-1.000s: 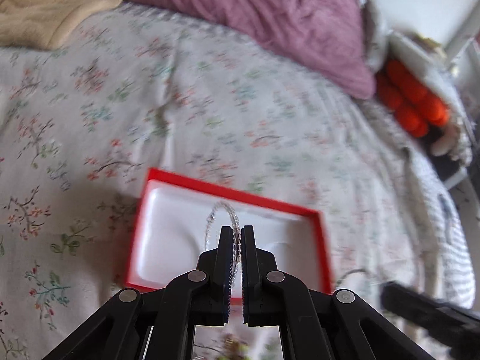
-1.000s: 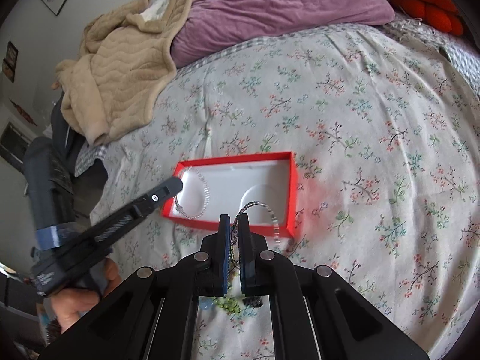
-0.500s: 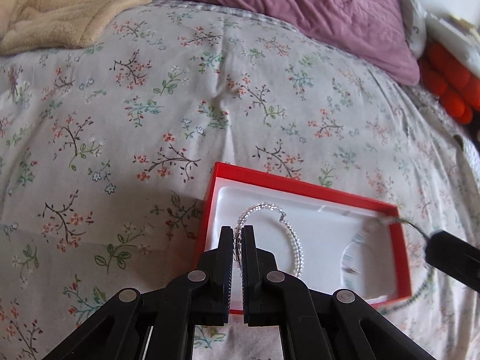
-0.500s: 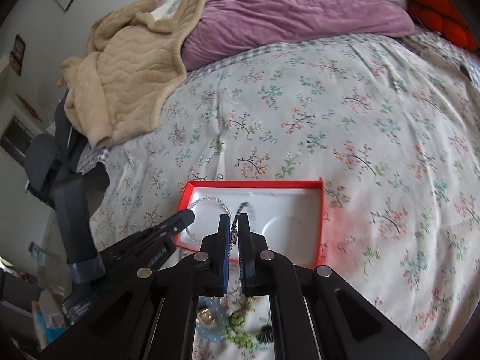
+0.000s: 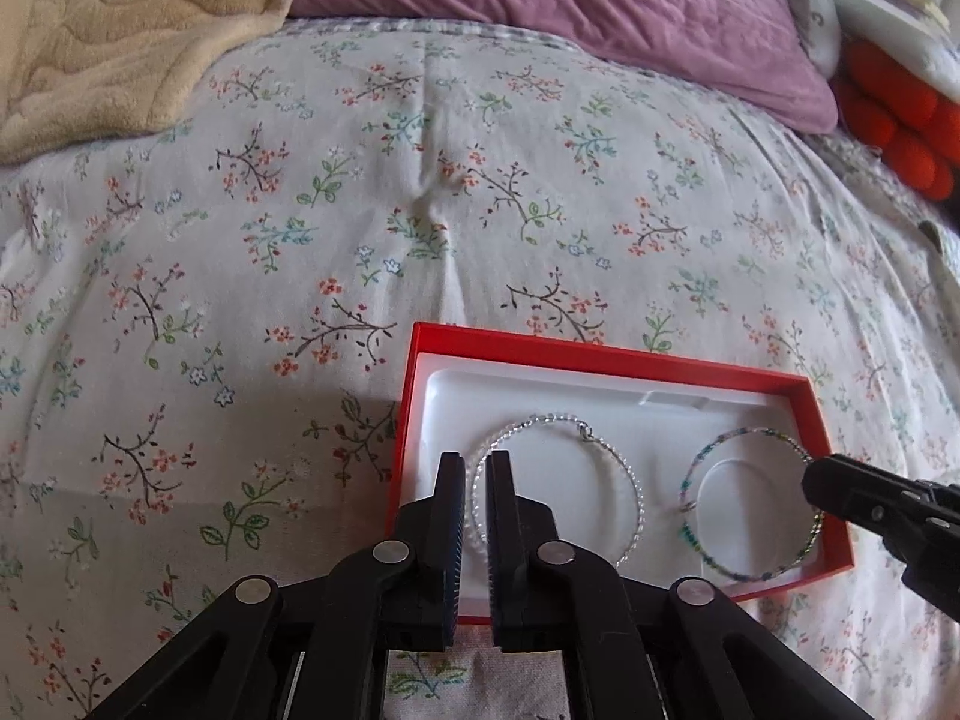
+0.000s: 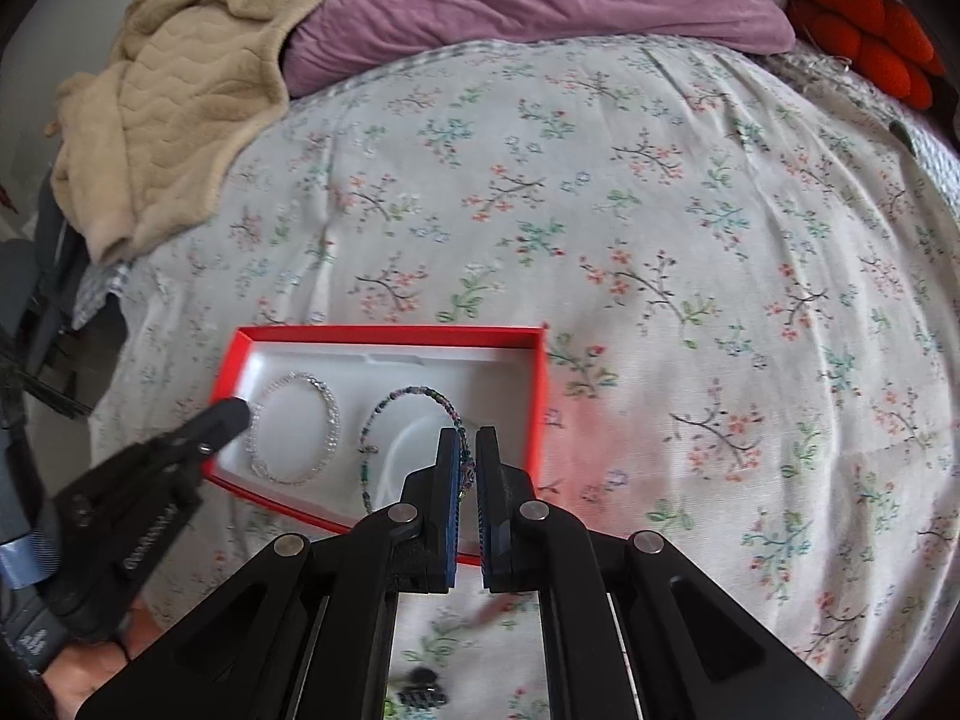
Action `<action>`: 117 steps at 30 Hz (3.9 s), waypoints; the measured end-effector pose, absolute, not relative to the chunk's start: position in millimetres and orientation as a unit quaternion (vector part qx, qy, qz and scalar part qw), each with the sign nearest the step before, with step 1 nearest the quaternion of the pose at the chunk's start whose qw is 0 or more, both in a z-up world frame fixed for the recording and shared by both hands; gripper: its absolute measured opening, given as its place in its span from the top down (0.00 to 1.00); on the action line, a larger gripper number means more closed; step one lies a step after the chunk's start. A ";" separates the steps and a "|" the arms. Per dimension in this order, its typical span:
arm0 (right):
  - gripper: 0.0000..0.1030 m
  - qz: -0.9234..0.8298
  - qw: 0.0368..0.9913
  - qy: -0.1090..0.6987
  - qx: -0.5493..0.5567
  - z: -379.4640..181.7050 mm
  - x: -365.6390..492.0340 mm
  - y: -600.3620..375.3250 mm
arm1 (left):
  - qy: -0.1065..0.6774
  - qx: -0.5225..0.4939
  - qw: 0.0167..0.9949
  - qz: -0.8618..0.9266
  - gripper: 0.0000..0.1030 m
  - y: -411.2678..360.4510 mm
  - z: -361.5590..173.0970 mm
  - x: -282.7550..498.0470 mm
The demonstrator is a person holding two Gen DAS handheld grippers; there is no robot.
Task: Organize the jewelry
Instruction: 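Carry both bracelets into the red box and open both tools, then move the left tool down to the gold rings on the blue bracelet, then grasp the gold rings with the left tool while the right tool grasps the black hair clip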
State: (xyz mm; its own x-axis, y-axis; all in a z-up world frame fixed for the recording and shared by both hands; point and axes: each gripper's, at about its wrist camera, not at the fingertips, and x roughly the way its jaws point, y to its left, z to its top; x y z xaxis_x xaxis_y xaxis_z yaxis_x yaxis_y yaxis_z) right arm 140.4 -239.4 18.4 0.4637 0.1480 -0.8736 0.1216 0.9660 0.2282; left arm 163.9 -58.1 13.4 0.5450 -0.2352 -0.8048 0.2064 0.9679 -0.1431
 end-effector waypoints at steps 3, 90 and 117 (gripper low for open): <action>0.94 0.007 0.847 0.516 0.126 20.3 138.8 -243.2 | 0.456 -0.006 0.881 -0.126 0.73 -60.2 16.4 160.7; 0.33 -0.002 0.782 0.619 0.071 -12.6 30.2 -216.4 | 0.588 -0.011 0.796 -0.145 0.72 -85.2 -40.1 87.2; 0.60 0.022 0.769 0.634 0.082 -36.5 60.9 -181.9 | 0.573 -0.022 0.802 -0.167 0.73 -31.2 -10.5 68.8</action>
